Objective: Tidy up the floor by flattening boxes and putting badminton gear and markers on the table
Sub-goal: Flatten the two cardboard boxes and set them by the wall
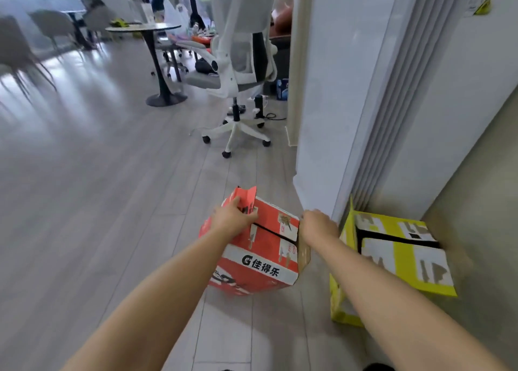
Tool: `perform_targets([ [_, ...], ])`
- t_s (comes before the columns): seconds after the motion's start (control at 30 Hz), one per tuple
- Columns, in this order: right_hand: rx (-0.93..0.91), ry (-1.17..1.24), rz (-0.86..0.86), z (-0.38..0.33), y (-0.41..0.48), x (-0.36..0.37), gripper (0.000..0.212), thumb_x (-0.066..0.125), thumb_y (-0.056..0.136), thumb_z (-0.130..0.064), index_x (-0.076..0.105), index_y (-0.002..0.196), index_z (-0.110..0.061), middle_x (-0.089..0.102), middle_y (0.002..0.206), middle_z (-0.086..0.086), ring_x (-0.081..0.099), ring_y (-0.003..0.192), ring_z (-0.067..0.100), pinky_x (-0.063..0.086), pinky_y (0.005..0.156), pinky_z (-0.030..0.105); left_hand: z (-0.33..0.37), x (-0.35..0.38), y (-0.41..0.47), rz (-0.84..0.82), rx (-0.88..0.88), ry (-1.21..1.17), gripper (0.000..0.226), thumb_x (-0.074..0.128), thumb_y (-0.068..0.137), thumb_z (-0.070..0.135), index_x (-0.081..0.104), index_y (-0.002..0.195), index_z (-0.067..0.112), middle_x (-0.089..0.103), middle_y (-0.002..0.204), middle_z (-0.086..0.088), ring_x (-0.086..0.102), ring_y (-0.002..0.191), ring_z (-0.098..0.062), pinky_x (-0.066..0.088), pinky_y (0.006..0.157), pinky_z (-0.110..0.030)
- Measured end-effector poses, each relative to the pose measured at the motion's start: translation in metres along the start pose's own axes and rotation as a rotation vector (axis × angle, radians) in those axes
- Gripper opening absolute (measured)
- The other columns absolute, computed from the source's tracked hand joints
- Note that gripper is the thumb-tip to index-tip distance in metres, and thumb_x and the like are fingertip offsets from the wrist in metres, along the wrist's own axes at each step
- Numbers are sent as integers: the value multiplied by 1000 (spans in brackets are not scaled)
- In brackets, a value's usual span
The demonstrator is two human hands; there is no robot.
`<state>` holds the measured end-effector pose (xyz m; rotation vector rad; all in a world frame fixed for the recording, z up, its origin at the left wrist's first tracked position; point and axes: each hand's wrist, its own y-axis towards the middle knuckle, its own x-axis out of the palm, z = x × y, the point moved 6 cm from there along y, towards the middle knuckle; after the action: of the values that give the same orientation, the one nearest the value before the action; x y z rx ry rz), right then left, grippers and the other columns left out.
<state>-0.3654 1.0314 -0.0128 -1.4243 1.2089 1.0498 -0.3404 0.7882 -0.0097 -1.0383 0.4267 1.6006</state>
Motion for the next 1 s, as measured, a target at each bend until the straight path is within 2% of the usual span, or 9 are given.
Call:
perform_targets([
  [0.13,-85,110,-79,-47,-12,58,25,44,84,-12,67,91,-20,66,93,3,61,83,27,53,73,34,-35,-1,-33,17,-25,46,81,58,67,70,43,140,39,60,118,-8,59,108,-31,52,94,-43],
  [0.27,-107,219,-137,-52,-29,109,25,45,90,-21,66,101,-25,68,98,2,64,95,30,52,74,34,-52,39,-48,4,-40,53,73,58,67,71,46,132,40,48,129,-11,51,116,-33,49,94,-44],
  [0.43,20,370,-103,-4,-51,132,18,52,91,-38,65,99,-28,68,94,-1,66,86,27,49,68,33,-32,122,-55,-145,56,143,89,28,69,91,33,143,43,33,142,-13,34,132,-41,37,99,-55],
  [0.5,128,440,-66,31,-64,138,15,51,90,-28,65,88,-23,68,88,0,63,78,25,53,70,34,-33,156,-49,-237,98,178,75,15,82,80,30,145,43,31,147,-18,31,135,-47,33,101,-58],
  [0.57,228,451,-75,72,-83,152,15,49,89,-17,61,80,-20,66,85,4,62,78,27,54,72,36,-42,184,-45,-326,73,179,64,17,95,65,30,150,36,28,151,-24,31,136,-49,29,109,-57],
  [0.67,305,397,-110,116,-117,160,23,49,90,-8,65,102,-20,68,97,8,63,89,30,50,73,33,-58,211,-42,-397,112,251,58,23,101,53,31,153,28,30,152,-25,31,138,-45,27,114,-53],
  [0.77,325,310,-115,134,-129,163,40,48,88,1,60,125,-8,63,124,14,57,115,33,46,90,35,-68,224,-38,-449,192,380,59,25,98,56,28,153,33,27,153,-19,24,140,-43,26,113,-59],
  [0.87,275,259,-95,125,-122,172,38,44,88,-4,62,120,-13,62,124,9,58,112,30,50,91,36,-70,221,-36,-452,269,429,56,30,99,50,28,152,33,28,153,-13,24,139,-39,30,110,-58],
  [1.0,0,85,17,75,-109,187,35,53,90,-17,60,125,-20,57,127,-1,51,121,25,42,102,42,-90,203,-36,-323,343,480,51,34,99,43,31,149,33,31,153,-7,28,136,-34,29,110,-51],
])
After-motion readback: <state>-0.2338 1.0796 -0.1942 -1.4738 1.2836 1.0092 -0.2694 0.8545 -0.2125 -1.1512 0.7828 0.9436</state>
